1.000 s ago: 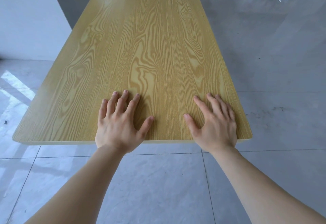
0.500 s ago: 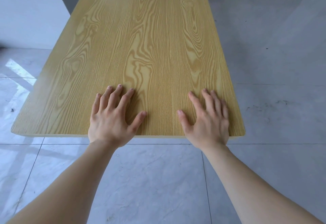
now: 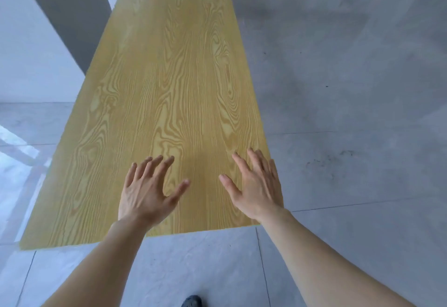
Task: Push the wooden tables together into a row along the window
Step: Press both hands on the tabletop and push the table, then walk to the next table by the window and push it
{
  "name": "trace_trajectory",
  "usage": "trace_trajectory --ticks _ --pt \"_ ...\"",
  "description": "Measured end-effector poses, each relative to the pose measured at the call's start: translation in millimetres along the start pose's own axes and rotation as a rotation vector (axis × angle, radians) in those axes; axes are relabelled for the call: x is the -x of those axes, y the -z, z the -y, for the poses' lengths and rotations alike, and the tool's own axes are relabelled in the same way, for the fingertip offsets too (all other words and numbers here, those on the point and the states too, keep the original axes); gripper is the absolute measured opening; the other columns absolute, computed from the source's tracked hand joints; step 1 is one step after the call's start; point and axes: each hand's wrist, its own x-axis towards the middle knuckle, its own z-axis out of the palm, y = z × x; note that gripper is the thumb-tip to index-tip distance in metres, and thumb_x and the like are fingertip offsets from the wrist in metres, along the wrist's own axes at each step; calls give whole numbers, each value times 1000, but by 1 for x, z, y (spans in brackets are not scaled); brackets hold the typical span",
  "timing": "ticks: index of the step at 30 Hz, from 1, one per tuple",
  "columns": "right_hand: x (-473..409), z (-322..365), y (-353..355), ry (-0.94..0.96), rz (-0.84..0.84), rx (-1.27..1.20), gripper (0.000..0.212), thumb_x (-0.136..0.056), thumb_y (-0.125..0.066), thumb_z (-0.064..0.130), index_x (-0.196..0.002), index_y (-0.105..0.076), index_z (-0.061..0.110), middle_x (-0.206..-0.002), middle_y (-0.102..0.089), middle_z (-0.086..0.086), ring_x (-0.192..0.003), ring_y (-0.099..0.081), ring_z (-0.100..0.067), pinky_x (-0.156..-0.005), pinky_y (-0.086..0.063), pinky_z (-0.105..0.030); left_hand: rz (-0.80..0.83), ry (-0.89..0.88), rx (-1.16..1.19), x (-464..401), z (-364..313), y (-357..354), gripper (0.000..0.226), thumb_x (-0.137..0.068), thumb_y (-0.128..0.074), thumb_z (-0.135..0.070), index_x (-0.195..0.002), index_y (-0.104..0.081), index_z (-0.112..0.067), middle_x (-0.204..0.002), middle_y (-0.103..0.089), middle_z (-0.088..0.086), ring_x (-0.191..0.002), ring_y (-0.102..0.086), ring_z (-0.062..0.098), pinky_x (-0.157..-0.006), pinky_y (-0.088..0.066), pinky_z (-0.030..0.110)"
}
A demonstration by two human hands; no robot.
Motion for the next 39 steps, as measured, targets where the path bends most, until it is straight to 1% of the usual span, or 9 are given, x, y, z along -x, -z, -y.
trace_trajectory --ticks 3,6,10,15,18,24,31,35,39 --pt "-18 -7 74 -52 0 -37 85 -92 -16 84 -162 -22 38 -174 -6 -3 -160 2 -22 -129 -1 -50 -14 -72 28 -43 -46 47 91 -86 -18 -89 -157 -33 -35 -163 -39 -3 -155 -24 20 -128 -13 47" --pt "-29 -24 144 -78 16 -59 85 -92 -16 84 -163 -22 37 -175 -4 -3 -160 4 -21 -129 0 -51 -13 -160 52 -80 -101 89 91 -86 -19 -88 -159 -29 -35 -165 -36 -3 -155 -23 19 -129 -10 46" --pt "-43 -73 231 -116 -21 -97 89 -87 -17 85 -163 -23 38 -174 -5 -2 -160 4 -20 -128 -1 -50 -43 -244 65 -131 -191 128 90 -86 -20 -88 -158 -31 -35 -164 -37 -5 -154 -23 18 -129 -10 45" --pt "-82 -174 307 -157 -96 -80 86 -89 -26 84 -162 -24 39 -174 -7 -3 -160 -1 -21 -128 -3 -50 -119 -327 57 -202 -314 138 92 -84 -18 -89 -157 -33 -35 -164 -37 -5 -154 -24 18 -129 -8 45" --pt "-112 -247 348 -151 -127 -50 89 -86 -23 87 -162 -23 40 -174 -8 -3 -160 -2 -22 -128 -4 -50 -141 -345 30 -243 -391 132 95 -81 -15 -90 -159 -30 -37 -166 -32 -5 -156 -21 18 -129 -5 44" --pt "-170 -385 429 -142 -168 -40 110 -68 -7 98 -162 -23 42 -174 -10 -3 -160 -5 -22 -128 -5 -49 -156 -302 -42 -318 -524 125 99 -78 -5 -92 -161 -18 -40 -171 -20 -6 -159 -12 19 -129 0 45" --pt "-280 -477 482 -83 -148 -11 97 -80 -19 90 -162 -20 40 -174 -8 -5 -160 -4 -23 -128 -4 -51 -224 -266 -64 -425 -607 115 98 -80 -7 -92 -161 -20 -39 -170 -25 -4 -158 -17 21 -130 -3 47" --pt "-369 -509 501 -40 -181 8 105 -71 -12 92 -162 -21 41 -174 -9 -4 -160 -2 -21 -128 -3 -49 -247 -234 -66 -513 -628 103 101 -79 -4 -95 -161 -22 -40 -170 -25 -3 -158 -18 22 -129 -4 49" --pt "-488 -537 527 -14 -187 19 104 -72 -12 94 -162 -20 42 -174 -7 -2 -160 0 -20 -128 -2 -49 -269 -220 -60 -627 -647 105 101 -77 -4 -95 -161 -16 -41 -171 -20 -4 -159 -13 22 -129 -2 48"
